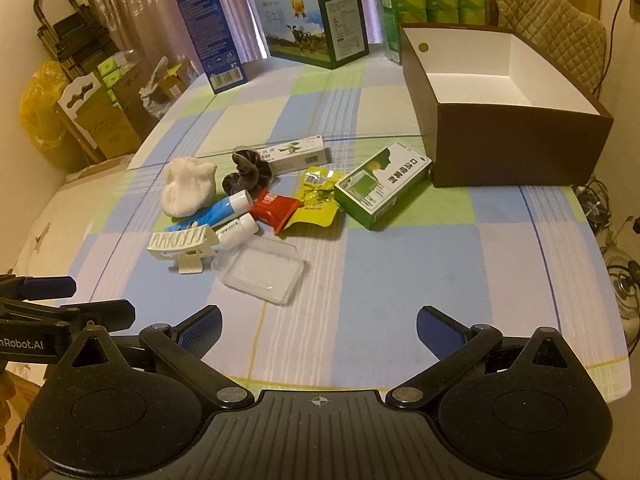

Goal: Organize objects
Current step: 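Move the left tool toward the white clip while the right tool approaches the clear plastic box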

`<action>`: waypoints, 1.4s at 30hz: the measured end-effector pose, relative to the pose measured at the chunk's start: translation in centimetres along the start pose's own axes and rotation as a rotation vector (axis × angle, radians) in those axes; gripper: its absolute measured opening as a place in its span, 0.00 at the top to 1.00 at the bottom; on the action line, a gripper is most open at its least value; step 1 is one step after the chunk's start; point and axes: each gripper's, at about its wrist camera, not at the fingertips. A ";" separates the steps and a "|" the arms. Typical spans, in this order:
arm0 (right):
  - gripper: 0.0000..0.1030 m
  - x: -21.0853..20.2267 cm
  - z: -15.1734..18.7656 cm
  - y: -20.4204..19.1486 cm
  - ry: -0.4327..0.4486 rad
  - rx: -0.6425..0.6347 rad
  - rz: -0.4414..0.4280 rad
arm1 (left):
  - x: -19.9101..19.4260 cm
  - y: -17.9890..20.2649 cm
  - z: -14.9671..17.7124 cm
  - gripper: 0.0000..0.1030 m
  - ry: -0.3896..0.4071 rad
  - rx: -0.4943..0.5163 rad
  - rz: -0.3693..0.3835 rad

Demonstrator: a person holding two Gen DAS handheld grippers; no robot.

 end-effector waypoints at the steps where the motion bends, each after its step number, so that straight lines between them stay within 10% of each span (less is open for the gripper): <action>1: 0.02 0.1 -0.1 0.0 0.000 -0.002 -0.002 | 0.0 -0.1 -0.1 0.01 0.000 -0.002 -0.001; 22: 0.02 3.2 -2.1 -0.6 0.025 -0.064 -0.097 | 1.6 -2.3 -1.2 0.01 -0.018 -0.060 -0.045; 42: 0.16 9.7 -3.1 -4.4 0.108 -0.420 -0.303 | 4.0 -7.7 -1.0 0.01 -0.040 -0.183 -0.128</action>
Point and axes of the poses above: each gripper's, at about its wrist camera, not at the fingertips, and x roughly the way its jaws point, y to its right, z to its underside, and after that the axes turned 14 degrees about z, right-handed
